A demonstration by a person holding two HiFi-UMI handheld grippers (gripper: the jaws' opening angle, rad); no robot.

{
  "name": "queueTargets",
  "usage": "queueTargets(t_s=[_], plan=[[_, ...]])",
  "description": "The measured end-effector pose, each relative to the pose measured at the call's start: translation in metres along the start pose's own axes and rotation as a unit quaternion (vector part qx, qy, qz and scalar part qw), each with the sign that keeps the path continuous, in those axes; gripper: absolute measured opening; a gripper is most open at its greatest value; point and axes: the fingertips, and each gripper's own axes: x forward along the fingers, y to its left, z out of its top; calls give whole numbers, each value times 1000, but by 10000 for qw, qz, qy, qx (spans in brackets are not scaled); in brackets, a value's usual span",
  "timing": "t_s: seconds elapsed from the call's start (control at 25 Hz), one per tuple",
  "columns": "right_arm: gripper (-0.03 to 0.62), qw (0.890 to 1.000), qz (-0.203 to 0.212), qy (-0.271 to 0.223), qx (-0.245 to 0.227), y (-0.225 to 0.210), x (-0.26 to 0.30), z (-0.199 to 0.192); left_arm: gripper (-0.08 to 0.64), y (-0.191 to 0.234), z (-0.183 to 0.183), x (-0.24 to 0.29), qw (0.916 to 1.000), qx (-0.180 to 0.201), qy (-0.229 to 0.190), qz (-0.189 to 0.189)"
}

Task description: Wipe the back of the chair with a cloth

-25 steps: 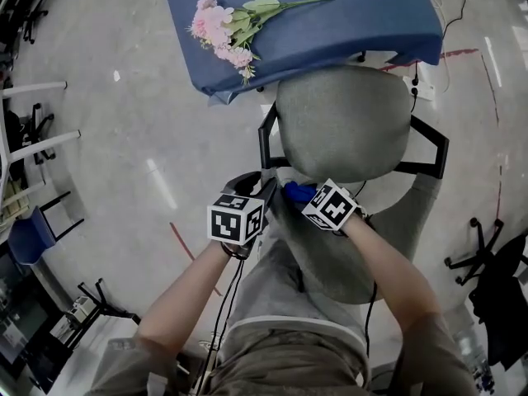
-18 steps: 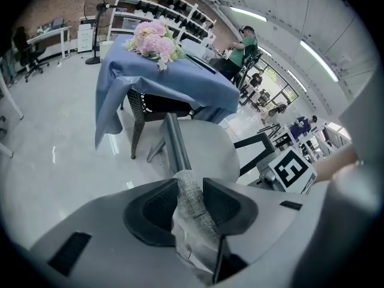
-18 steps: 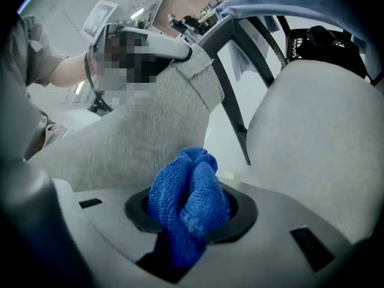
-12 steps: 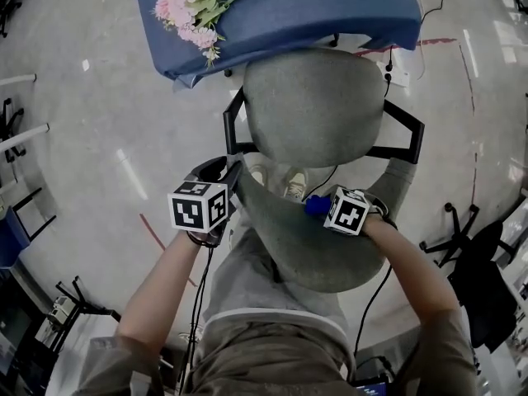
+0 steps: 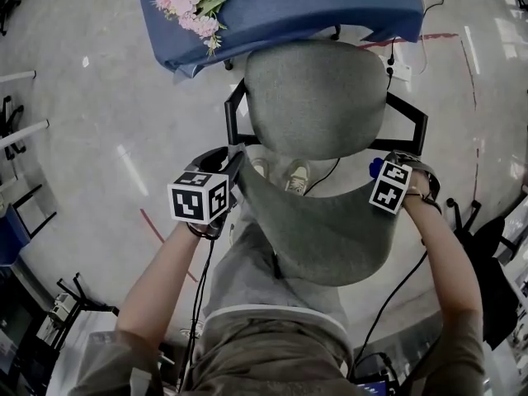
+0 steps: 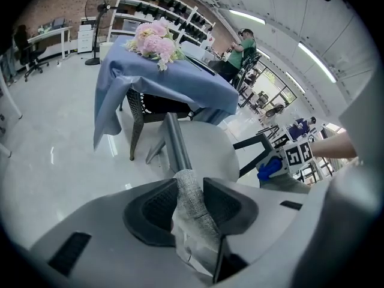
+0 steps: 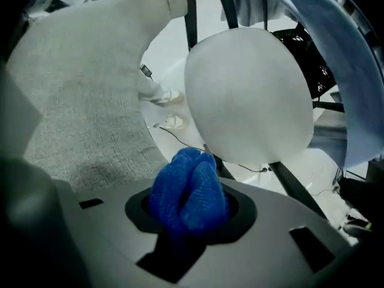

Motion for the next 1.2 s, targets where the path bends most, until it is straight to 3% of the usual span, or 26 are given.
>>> queueTargets(t_s=[0.16, 0.24, 0.36, 0.52, 0.64, 0.84, 0.92, 1.0, 1.2], plan=[[138, 9985, 523, 74, -157, 42, 17, 18, 152, -1, 0, 0, 10000, 17, -24, 39], [137, 9939, 1038, -283, 253, 66, 17, 41, 152, -1, 0, 0, 10000, 30, -43, 31], [137, 9687, 1950, -1213, 940, 100, -3, 101, 152, -1, 1, 0, 10000, 26, -84, -1], [137, 9280, 2489, -2496, 1209, 130, -62, 196, 153, -1, 1, 1, 9999, 9, -109, -11], [137, 9008, 2329, -3370, 1441, 121, -111, 259, 153, -1, 0, 2, 10000, 11, -76, 4], [136, 8849, 1837, -4015, 1486, 91, -147, 295, 153, 0, 0, 1, 10000, 36, -26, 3], [133, 8849, 1836, -4038, 1422, 98, -142, 289, 155, -1, 0, 2, 10000, 35, -13, 2], [132, 8937, 1925, -3850, 1267, 115, -128, 271, 155, 0, 0, 2, 10000, 34, -17, 4], [130, 9392, 2162, -2545, 794, 147, -73, 179, 155, 1, 0, 3, 10000, 24, -19, 10]])
